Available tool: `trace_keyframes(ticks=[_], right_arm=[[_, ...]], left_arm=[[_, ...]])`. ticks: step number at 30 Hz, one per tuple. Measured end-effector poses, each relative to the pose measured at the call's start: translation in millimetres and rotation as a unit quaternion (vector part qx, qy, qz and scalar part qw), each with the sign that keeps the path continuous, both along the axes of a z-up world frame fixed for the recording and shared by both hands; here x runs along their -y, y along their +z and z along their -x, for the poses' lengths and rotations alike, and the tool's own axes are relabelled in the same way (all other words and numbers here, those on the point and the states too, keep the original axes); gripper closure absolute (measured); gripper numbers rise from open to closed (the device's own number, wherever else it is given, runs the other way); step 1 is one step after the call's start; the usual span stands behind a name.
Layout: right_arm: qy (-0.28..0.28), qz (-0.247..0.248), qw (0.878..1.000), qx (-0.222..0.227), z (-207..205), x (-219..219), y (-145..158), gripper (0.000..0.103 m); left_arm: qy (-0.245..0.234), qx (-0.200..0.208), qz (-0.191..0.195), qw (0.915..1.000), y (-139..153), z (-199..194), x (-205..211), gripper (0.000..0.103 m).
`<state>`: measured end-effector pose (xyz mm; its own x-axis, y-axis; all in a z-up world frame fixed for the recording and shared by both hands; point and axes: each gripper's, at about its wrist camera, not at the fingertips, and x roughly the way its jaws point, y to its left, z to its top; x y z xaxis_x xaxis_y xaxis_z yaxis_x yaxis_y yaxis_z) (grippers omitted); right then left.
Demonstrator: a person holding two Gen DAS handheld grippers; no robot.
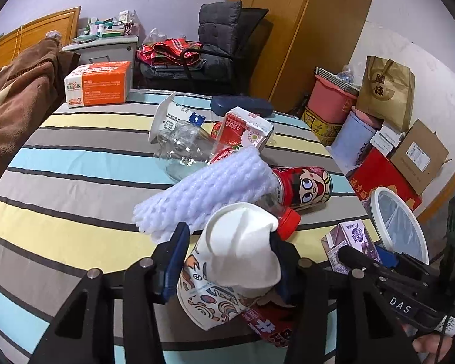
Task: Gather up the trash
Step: 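Grasp the patterned paper cup with the left tool while the right tool grasps the purple grape milk carton, then carry the paper cup and grape carton with both tools over the bin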
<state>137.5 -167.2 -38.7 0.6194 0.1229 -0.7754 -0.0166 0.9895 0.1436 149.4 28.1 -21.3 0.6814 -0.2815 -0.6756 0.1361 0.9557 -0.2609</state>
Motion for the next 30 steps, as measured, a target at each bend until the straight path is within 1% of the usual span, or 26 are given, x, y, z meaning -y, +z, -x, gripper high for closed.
trace_keyframes(ticks=[8, 18, 20, 22, 23, 24, 26, 28, 30], right_arm=[[0.000, -0.004, 1.000, 0.018, 7.5, 2.1, 6.2, 0.047], [-0.004, -0.012, 0.998, 0.062, 21.3, 10.3, 28.5, 0.047], [-0.006, -0.014, 0.998, 0.066, 22.7, 12.5, 30.3, 0.047], [-0.005, -0.016, 0.998, 0.067, 24.4, 12.8, 30.6, 0.047], [-0.004, -0.016, 0.998, 0.067, 25.4, 12.6, 30.2, 0.047], [-0.003, -0.016, 0.998, 0.067, 26.1, 12.7, 30.3, 0.047], [-0.001, -0.019, 0.998, 0.067, 27.5, 13.0, 29.9, 0.047], [0.003, -0.021, 0.997, 0.068, 29.3, 12.5, 31.0, 0.047], [0.004, -0.021, 0.997, 0.071, 30.5, 12.1, 32.0, 0.047]], left_arm=[[0.012, 0.004, -0.003, 0.9999, 5.9, 10.6, -3.6, 0.052], [0.014, 0.031, -0.013, 0.9993, 28.4, 26.7, 4.4, 0.054], [0.017, 0.025, -0.024, 0.9993, 25.4, 25.1, 6.5, 0.054], [0.024, 0.016, -0.018, 0.9994, 19.2, 25.4, 5.1, 0.054], [0.027, 0.019, -0.015, 0.9993, 18.9, 26.6, 3.3, 0.054], [0.034, 0.021, -0.018, 0.9990, 19.9, 28.7, 2.4, 0.054], [0.044, 0.026, -0.035, 0.9981, 21.6, 31.4, 3.6, 0.054], [0.038, 0.014, -0.034, 0.9986, 18.9, 30.3, 4.1, 0.053], [0.041, 0.003, -0.045, 0.9982, 12.5, 30.6, 5.5, 0.046]])
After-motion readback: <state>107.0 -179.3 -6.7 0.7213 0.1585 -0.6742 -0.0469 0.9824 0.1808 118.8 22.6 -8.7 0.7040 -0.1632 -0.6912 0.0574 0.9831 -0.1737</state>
